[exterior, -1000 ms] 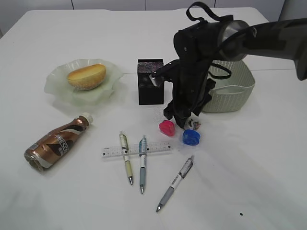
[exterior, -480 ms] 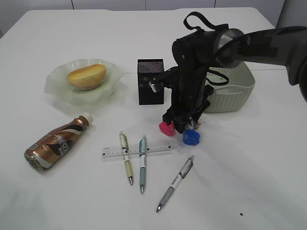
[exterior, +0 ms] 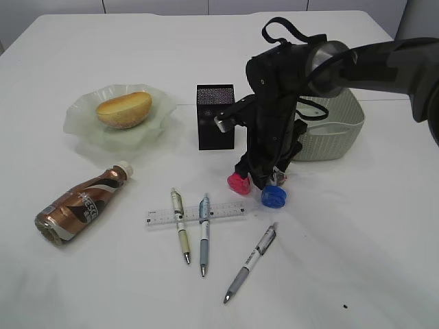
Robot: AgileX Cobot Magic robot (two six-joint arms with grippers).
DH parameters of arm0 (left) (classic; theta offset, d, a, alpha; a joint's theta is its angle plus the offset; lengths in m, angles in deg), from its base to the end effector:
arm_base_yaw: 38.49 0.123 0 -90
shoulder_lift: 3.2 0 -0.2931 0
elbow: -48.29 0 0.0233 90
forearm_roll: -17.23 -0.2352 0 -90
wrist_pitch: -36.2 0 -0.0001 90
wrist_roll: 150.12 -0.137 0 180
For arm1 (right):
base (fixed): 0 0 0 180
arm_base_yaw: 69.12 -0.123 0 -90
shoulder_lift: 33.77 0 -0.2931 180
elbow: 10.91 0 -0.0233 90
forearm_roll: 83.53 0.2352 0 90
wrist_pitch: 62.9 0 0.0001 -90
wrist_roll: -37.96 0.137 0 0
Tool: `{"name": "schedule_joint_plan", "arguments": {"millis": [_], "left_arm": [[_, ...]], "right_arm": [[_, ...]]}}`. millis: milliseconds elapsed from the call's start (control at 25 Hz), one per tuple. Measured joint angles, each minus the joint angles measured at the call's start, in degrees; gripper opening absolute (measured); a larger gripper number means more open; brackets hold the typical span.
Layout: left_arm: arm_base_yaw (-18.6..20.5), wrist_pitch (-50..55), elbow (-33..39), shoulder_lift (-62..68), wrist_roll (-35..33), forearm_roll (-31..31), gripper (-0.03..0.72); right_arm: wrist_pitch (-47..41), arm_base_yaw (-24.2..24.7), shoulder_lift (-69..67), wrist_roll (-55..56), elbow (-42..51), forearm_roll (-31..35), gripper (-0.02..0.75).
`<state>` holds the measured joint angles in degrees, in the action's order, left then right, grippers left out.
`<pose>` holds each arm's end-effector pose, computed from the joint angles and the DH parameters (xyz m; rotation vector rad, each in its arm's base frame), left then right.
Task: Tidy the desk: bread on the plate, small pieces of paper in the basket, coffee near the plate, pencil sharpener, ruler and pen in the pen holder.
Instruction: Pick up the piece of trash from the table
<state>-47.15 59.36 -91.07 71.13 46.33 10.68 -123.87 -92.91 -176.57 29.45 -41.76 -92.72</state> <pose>0.2336 -0.0294 0.2253 -0.0578 2.4091 -0.1000 0.4448 0.1752 0.0994 -0.9319 2.8454 -0.1910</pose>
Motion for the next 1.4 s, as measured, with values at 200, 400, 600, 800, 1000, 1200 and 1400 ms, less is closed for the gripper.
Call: {"name": "schedule_joint_plan", "arguments": {"millis": [200,400,600,800,1000,1200,1400], "left_arm": [[0.0,0.0,0.0,0.0,0.0,0.0,0.318],[0.0,0.1,0.0,0.0,0.0,0.0,0.318],[0.0,0.1,0.0,0.0,0.0,0.0,0.318],[0.0,0.1,0.0,0.0,0.0,0.0,0.318],[0.0,0.1,0.0,0.0,0.0,0.0,0.318],[0.0,0.1,0.0,0.0,0.0,0.0,0.318],[0.0,0.1,0.0,0.0,0.0,0.0,0.318]], "right_arm": [[0.0,0.0,0.0,0.0,0.0,0.0,0.487],[-0.1,0.0,0.0,0.0,0.0,0.0,0.429],[-0.3,0.0,-0.5,0.1,0.0,0.0,0.262],[-0.6,0.0,-0.6,0.1,0.0,0.0,0.09],[-0.8,0.0,-0.6,0.1,0.0,0.0,0.013],[-1.1,0.0,-0.6,0.1,-0.1,0.0,0.013],[-2.0,0.0,-0.7,0.1,-2.5,0.0,0.013]]}}
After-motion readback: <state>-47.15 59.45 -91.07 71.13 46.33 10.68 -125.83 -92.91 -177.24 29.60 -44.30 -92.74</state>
